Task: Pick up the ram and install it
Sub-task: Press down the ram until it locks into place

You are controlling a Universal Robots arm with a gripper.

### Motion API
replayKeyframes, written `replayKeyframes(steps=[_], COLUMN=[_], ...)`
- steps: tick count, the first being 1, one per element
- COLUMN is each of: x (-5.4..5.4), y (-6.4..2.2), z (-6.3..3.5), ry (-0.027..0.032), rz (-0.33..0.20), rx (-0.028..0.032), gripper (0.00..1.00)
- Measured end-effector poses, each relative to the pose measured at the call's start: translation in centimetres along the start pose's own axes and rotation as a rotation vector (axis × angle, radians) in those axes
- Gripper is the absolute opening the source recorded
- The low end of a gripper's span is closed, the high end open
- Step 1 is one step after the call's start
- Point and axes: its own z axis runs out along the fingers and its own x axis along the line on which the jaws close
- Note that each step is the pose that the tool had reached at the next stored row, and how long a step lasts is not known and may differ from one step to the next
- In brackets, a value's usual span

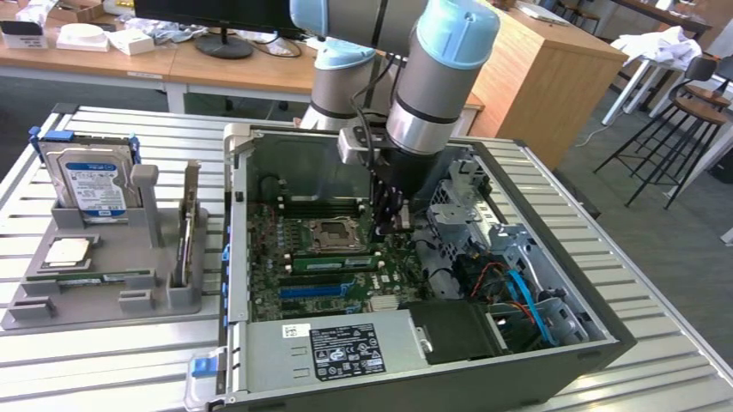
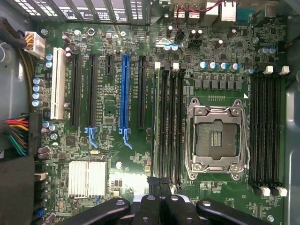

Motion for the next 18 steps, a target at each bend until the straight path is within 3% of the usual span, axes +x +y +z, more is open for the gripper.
replayKeyframes(steps=[18], x=[0.0], y=[-0.05], z=[1.46], ry=[0.0001], rz=[0.0], rx=[0.0], gripper=[0.1])
